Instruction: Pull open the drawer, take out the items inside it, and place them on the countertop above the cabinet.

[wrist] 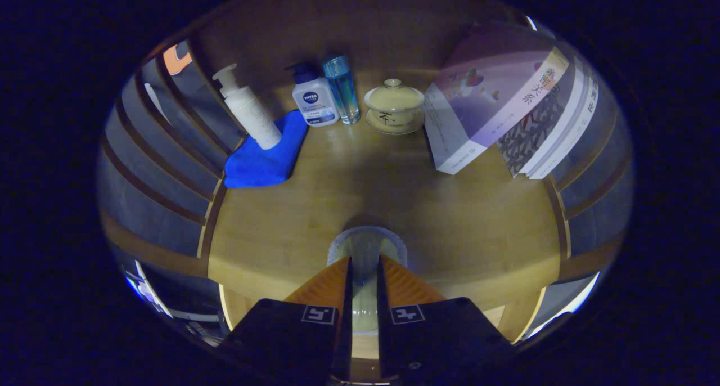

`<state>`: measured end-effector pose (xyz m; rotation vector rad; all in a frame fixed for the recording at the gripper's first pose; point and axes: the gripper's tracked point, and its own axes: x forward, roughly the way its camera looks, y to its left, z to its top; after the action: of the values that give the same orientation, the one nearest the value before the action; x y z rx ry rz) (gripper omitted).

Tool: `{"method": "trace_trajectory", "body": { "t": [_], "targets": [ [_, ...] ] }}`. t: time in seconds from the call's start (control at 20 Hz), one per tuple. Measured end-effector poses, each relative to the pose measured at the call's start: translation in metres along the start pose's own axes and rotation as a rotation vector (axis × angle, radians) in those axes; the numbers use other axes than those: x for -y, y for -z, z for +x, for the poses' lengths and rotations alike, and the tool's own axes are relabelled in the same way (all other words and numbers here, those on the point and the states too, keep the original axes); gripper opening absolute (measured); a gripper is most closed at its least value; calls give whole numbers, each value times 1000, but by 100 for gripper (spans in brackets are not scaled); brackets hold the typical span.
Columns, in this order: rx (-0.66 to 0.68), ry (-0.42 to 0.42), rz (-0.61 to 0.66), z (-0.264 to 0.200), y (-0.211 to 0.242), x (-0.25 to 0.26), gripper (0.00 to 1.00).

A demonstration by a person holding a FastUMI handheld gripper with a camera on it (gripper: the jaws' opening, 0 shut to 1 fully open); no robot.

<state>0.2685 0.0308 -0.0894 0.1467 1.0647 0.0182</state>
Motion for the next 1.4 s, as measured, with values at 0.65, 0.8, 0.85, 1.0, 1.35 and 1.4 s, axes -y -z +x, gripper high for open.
{"method": "trace_trajectory", "body": {
  "t": [0.65, 0.8, 0.85, 1.0, 1.35, 1.4],
  "targets": [
    [224, -46, -49, -59, -6, -10, 77],
    [307, -34, -74, -84, 1, -13, 77],
    [334, -35, -80, -92, 5, -14, 77],
    [431, -33, -82, -118, 23, -12, 77],
    [722, -29, -147, -178, 80, -8, 92],
    [765, -42, -146, -188, 92, -10, 98]
  ]
}}
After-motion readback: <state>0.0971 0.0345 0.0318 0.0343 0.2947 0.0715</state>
